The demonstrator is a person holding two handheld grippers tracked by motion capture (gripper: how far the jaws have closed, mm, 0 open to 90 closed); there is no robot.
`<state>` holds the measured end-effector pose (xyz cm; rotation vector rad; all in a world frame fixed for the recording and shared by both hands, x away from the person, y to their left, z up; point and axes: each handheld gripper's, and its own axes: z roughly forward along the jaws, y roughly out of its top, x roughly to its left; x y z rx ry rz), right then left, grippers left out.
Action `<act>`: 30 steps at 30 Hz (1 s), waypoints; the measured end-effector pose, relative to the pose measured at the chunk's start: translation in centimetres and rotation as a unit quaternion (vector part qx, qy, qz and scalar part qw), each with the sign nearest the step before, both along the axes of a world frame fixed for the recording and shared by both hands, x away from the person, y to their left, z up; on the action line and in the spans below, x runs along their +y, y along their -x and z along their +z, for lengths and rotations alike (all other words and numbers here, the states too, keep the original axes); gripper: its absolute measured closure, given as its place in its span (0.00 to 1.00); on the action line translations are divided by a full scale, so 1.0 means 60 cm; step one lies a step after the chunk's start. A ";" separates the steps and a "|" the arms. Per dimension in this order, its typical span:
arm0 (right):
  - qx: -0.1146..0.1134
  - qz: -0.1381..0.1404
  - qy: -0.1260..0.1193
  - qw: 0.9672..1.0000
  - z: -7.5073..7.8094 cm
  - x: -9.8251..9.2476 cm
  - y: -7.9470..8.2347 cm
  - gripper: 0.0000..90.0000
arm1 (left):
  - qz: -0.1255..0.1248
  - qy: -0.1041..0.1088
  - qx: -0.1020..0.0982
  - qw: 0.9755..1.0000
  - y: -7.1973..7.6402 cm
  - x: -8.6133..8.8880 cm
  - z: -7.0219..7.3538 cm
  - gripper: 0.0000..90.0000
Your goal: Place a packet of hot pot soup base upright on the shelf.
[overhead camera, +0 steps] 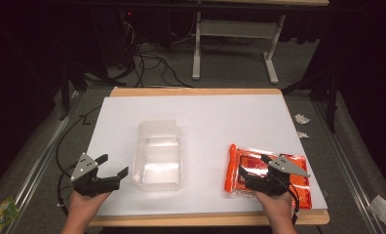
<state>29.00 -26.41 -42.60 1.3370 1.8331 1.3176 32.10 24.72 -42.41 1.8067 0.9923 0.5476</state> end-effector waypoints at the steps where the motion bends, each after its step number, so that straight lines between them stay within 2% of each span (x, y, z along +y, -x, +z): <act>1: 0.000 -0.001 0.000 1.000 0.000 -0.002 0.001 0.06 | 0.000 0.000 0.000 1.000 0.000 0.000 0.000 0.12; 5: -0.002 -0.003 0.000 1.000 0.001 -0.004 0.004 0.06 | 0.006 -0.001 -0.002 1.000 -0.004 -0.001 0.001 0.11; 13: -0.008 -0.004 -0.002 1.000 0.008 -0.007 0.014 0.05 | 0.001 -0.006 0.000 1.000 -0.002 -0.004 0.003 0.10; 18: -0.012 -0.015 -0.004 1.000 0.013 -0.020 0.023 0.05 | -0.005 -0.021 0.001 1.000 -0.003 -0.009 0.000 0.11; 25: -0.009 -0.051 -0.012 0.999 0.017 -0.061 0.048 0.08 | -0.005 -0.019 -0.007 1.000 -0.001 -0.010 0.004 0.13; 26: -0.010 -0.069 -0.018 0.997 0.014 -0.081 0.059 0.11 | -0.008 -0.022 -0.011 1.000 0.000 -0.011 0.006 0.14; 27: -0.010 -0.069 -0.018 0.997 0.014 -0.081 0.059 0.11 | -0.008 -0.022 -0.011 1.000 0.000 -0.011 0.006 0.14; 28: -0.003 -0.086 -0.029 0.996 0.012 -0.100 0.070 0.13 | -0.011 -0.031 -0.015 0.999 -0.002 -0.013 0.006 0.14; 30: -0.002 -0.106 -0.028 0.994 0.010 -0.118 0.079 0.15 | -0.012 -0.027 -0.012 0.999 -0.008 -0.013 0.005 0.14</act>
